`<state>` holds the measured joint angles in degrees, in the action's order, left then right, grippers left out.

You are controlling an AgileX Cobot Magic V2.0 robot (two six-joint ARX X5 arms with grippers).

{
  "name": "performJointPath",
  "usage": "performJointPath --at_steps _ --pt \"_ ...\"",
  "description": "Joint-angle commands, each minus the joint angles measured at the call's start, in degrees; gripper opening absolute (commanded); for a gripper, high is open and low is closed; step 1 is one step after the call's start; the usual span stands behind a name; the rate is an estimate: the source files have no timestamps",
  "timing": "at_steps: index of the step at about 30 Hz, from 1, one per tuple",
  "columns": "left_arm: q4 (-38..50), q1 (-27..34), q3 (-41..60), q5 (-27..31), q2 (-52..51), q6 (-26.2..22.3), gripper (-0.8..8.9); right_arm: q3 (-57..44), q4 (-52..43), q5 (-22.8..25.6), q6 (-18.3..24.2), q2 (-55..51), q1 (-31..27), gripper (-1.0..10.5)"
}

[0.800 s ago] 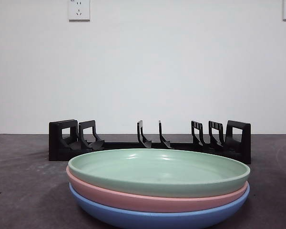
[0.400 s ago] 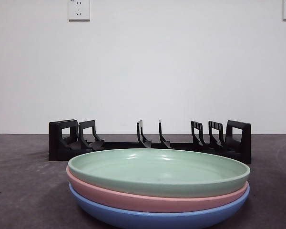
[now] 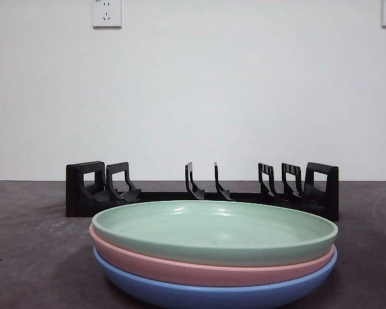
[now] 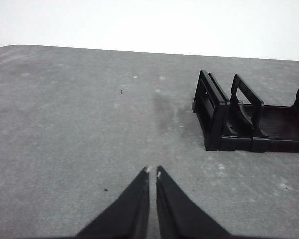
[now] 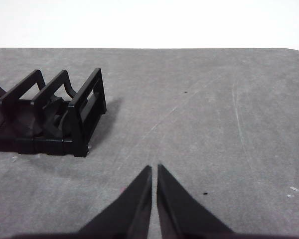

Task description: Place the plate

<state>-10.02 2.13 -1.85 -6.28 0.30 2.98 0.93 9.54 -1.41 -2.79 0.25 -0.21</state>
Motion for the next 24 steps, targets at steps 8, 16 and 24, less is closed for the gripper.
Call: performJointPath --at_steps 8,16,24 --pt "-0.4 0.1 1.1 0.1 -0.1 0.3 0.22 -0.3 -0.7 0.0 -0.2 0.0 0.0 0.2" --pt "-0.4 0.1 1.1 0.1 -0.1 0.3 0.22 -0.3 -0.7 0.0 -0.2 0.0 0.0 0.2" --pt "-0.4 0.1 1.1 0.1 -0.1 0.3 0.22 -0.3 -0.7 0.0 -0.2 0.0 -1.2 0.2"
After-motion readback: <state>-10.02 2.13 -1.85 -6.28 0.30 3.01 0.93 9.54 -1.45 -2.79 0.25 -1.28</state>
